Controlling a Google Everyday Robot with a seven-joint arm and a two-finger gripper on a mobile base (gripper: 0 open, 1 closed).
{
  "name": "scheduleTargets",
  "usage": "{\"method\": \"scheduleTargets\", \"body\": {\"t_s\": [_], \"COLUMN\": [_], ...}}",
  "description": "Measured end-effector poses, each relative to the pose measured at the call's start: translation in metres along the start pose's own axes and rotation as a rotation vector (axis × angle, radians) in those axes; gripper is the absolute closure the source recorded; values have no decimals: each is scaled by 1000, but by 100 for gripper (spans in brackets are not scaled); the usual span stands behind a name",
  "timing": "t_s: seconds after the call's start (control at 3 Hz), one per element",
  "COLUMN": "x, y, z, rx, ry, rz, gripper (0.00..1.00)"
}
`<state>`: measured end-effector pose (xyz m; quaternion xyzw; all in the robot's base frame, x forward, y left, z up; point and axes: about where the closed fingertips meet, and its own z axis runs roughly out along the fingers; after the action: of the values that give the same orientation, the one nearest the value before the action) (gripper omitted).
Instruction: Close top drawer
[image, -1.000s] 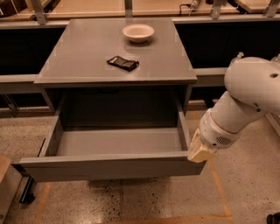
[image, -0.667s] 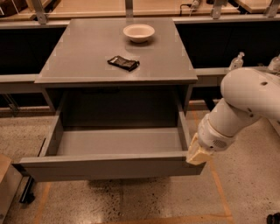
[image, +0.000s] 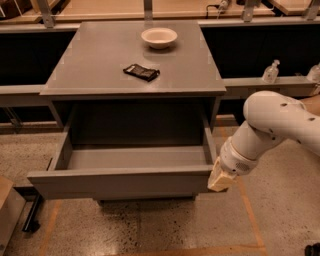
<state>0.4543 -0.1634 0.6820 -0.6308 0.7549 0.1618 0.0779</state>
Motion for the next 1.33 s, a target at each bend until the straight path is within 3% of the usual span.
{"method": "scheduleTargets", "body": {"t_s": [0.33,0.67,1.0,1.33], "x": [-23,-23,-40,-55], "y": [-43,-43,-69,-114], "z": [3,3,-3,-5], "rx": [32,32,86,146], "ry": [-39,-39,-45,-72], "rz": [-50,-50,-118,-203], "gripper": [100,100,100,100]}}
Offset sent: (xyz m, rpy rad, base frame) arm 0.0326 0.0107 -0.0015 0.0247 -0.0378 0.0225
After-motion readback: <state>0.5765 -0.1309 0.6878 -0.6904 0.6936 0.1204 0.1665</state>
